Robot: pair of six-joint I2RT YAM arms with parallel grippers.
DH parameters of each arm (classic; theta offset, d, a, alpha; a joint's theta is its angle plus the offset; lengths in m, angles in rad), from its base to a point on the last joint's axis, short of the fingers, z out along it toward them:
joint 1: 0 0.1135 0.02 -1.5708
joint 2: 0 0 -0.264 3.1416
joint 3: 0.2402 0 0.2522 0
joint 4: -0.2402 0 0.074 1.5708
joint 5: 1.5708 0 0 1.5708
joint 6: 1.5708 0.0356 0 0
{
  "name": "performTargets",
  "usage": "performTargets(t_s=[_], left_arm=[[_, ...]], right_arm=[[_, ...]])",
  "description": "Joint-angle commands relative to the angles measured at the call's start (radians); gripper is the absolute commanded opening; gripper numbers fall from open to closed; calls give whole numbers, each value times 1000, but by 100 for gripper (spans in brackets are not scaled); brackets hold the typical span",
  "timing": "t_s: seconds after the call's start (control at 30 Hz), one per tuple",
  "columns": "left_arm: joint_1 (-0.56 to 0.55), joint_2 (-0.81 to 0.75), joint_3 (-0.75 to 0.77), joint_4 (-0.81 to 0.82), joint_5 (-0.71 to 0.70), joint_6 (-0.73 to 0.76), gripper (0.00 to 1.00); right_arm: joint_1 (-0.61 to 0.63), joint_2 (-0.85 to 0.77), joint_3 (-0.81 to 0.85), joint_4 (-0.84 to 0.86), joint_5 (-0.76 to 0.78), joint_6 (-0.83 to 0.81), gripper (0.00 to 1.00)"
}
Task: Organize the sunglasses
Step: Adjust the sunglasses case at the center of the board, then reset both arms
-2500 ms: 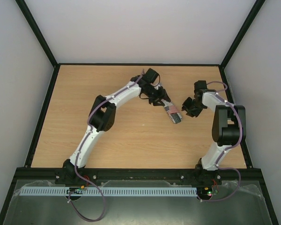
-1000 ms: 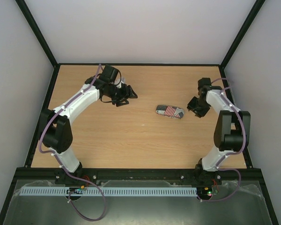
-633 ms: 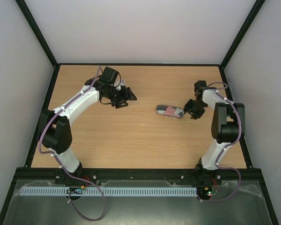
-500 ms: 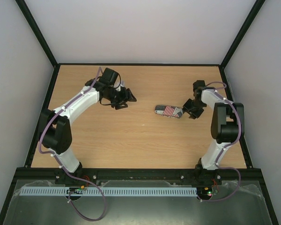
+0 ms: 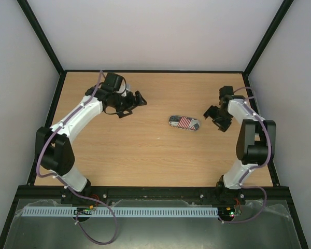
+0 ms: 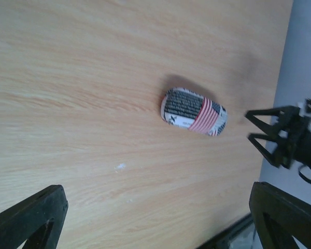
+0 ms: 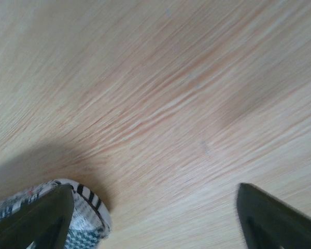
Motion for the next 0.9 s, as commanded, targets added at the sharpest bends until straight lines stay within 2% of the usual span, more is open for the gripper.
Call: performTargets(t_s=[0.0,0.1,0.2,0.3,0.43,0.57,0.7,0.87], left_arm=[[30,-87,1,-27,-200,61,99],[46,-162,-35,-23,-404,77,99],[93,-267,-167,63,-511,59,99],[123,-378,-313,220,-586,84,99],[128,-513,-500,433,-678,209,99],[132,-627,-706,616,-843,304,99],[143,-718,-895,803,-906,439,99],[168,-802,-1122,1066,-944,548,99]], right_arm=[[-30,-126,6,-40,91,-23,97],[-37,-201,-18,32,125,-36,99],[-38,-310,-99,166,208,-37,99],[-39,-424,-214,329,295,-90,98],[-40,-565,-440,579,385,-153,99],[-41,-664,-655,807,422,-187,99],[-40,-742,-900,1126,445,-222,99],[-41,-762,-1031,1335,465,-221,99]])
